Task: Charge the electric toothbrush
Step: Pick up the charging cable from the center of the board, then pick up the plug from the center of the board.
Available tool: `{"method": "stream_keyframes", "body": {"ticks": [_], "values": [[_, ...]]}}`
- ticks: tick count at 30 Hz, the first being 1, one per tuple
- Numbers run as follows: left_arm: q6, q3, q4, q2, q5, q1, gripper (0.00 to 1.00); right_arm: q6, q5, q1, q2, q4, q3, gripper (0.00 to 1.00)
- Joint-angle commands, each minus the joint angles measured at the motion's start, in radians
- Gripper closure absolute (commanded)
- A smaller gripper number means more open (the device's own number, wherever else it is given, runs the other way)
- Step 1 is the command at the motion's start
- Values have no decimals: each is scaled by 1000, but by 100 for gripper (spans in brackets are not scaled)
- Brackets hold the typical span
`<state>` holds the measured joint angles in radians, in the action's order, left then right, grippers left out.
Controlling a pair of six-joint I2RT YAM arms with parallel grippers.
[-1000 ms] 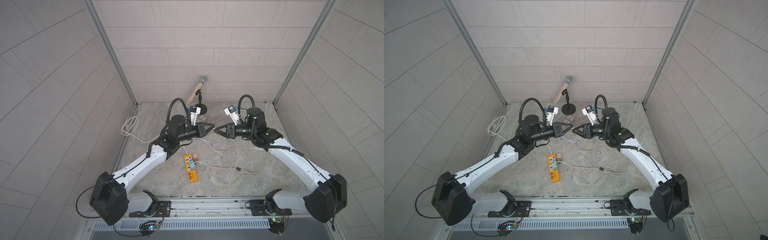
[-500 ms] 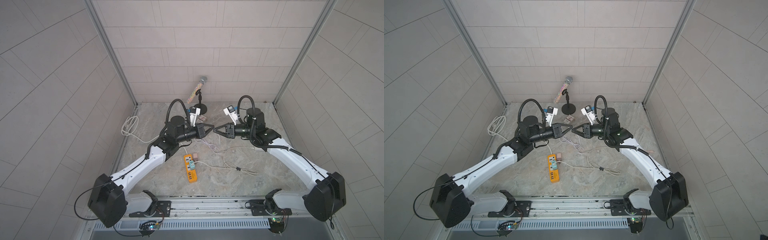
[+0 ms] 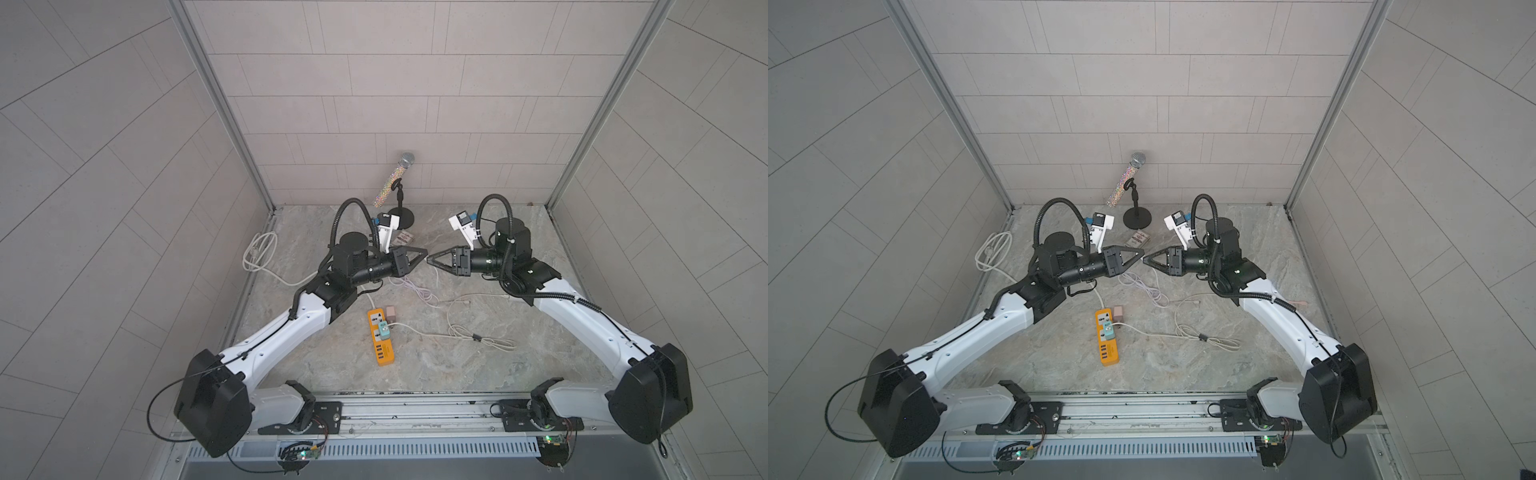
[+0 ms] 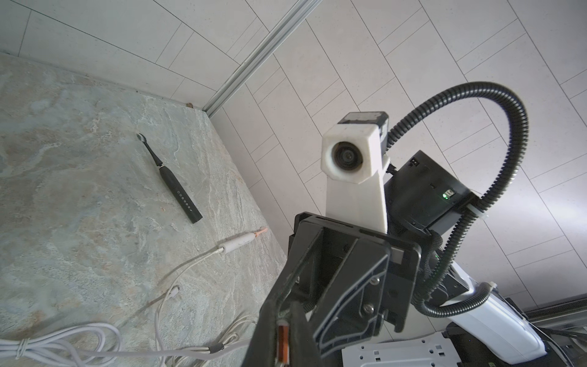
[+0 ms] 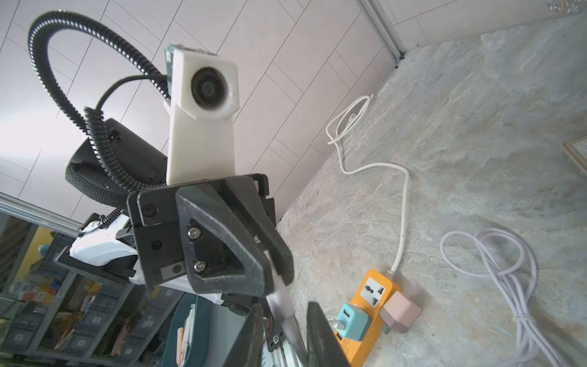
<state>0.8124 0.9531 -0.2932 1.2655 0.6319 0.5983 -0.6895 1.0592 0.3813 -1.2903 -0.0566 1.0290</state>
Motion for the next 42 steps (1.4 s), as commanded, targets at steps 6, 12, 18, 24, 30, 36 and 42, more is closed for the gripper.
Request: {"method": "stream_keyframes", "body": {"ticks": [6, 12, 18, 24, 30, 36, 42], "values": [[2, 3, -83, 5, 8, 5, 100, -62, 41, 6, 12, -94, -10, 79], [-21, -17, -50, -12, 0, 5, 100, -83, 34, 4, 13, -129, -22, 90], [-78, -18, 55, -41, -28, 5, 57, -27, -7, -1, 31, -22, -15, 99], [-238, -1, 366, -145, -164, 5, 34, 87, -108, -21, 55, 206, -12, 100], [-321, 49, 786, -144, -423, 8, 33, 246, -255, -27, 53, 496, 17, 100], [-320, 145, 1053, -18, -519, 90, 37, 265, -292, -27, 73, 551, -11, 100], [-330, 259, 1243, 230, -567, 135, 39, 255, -290, -27, 83, 528, -40, 100]]}}
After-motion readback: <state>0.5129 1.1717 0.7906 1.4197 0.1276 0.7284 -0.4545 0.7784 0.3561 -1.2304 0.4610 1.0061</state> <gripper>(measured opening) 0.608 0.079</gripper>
